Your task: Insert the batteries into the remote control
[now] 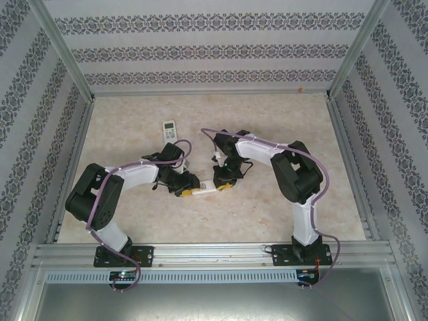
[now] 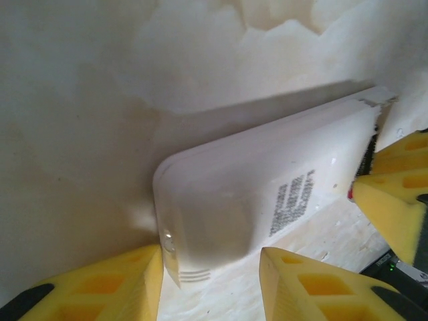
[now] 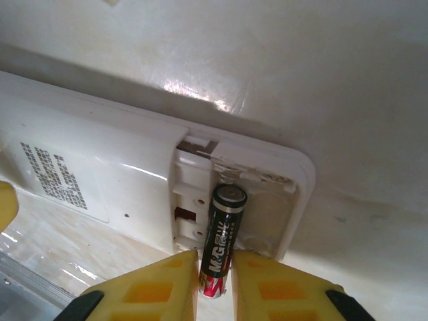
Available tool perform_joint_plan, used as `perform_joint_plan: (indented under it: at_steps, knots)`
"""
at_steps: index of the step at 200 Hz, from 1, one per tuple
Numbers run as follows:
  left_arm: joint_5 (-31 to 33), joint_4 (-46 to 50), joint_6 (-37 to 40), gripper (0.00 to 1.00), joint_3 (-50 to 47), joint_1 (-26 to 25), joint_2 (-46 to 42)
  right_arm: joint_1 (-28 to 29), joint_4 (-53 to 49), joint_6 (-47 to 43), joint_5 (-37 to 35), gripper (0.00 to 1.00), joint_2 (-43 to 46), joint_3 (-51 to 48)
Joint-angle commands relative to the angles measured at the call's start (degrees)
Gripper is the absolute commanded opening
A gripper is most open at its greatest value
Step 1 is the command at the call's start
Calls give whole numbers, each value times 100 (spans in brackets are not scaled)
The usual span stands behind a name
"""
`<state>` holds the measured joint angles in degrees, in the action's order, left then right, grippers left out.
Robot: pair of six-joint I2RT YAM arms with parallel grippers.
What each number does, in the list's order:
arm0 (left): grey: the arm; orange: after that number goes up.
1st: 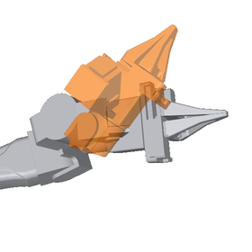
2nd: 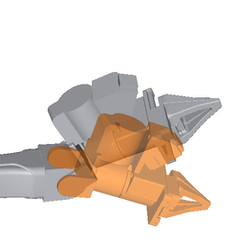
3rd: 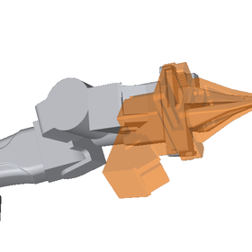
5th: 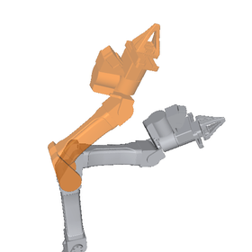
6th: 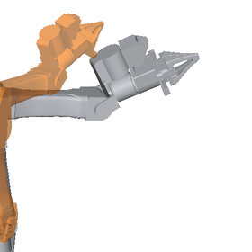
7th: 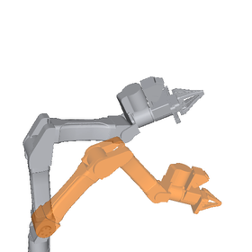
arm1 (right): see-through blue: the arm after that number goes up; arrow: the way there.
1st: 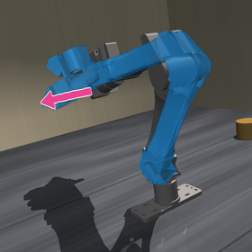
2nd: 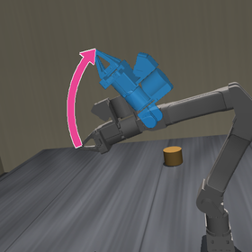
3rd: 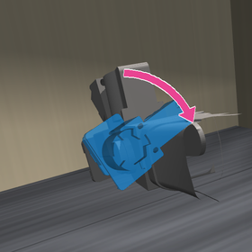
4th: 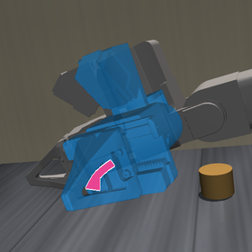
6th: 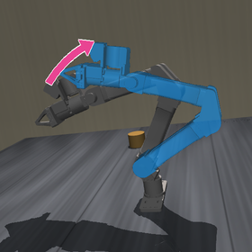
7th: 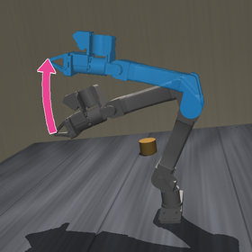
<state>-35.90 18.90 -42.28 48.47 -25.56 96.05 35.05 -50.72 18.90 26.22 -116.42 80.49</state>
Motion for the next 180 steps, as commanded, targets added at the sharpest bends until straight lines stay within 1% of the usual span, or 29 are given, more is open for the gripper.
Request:
perform_joint_plan:
  at_steps: [1,62,97,130,180]
  knots:
    - [96,134,102,41,-35,-81,141,66,65,0,-227,19,-126,68]
    - [353,169,162,41,-46,-84,204,72,215,-44,-240,16,-51,134]
    - [381,163,154,41,-35,-86,264,67,304,-53,-249,16,2,115]
    - [370,210,196,41,63,-82,326,72,317,-70,-270,16,-148,230]
    - [362,237,210,40,150,-93,396,47,714,-131,-442,15,-214,121]
